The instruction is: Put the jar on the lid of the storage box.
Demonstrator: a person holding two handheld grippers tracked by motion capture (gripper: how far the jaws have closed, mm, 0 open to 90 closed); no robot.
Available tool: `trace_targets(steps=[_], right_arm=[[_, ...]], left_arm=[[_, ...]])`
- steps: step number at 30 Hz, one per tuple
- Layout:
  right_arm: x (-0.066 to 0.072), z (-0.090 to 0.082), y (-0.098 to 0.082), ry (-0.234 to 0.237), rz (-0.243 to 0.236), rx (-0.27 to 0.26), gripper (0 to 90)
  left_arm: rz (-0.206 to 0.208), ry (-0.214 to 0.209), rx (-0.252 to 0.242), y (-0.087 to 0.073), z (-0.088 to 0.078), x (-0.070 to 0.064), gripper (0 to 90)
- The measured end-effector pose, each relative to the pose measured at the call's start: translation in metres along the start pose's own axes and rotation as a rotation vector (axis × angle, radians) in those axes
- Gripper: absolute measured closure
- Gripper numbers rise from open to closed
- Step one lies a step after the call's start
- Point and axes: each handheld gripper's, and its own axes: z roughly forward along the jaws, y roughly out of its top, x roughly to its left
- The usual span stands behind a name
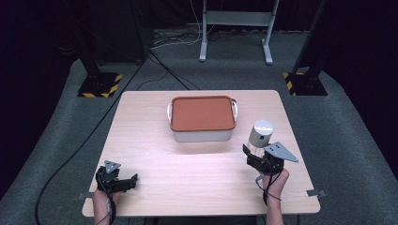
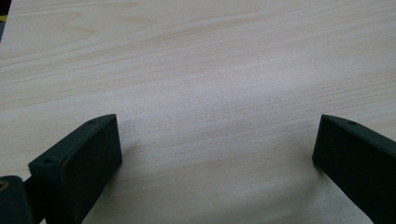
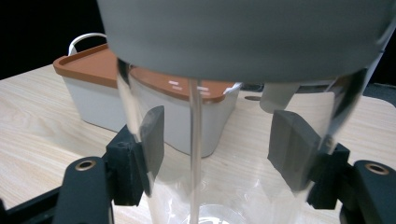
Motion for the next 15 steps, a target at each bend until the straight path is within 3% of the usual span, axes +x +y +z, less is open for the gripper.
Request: trace_targets(steps=[15], right_arm=[[-0.003, 0.011, 0.007, 0.017, 0.000, 0.000, 29.8]], left_arm=[[0.001, 0.000, 0.000, 0.000, 0.000, 0.000, 1.0]])
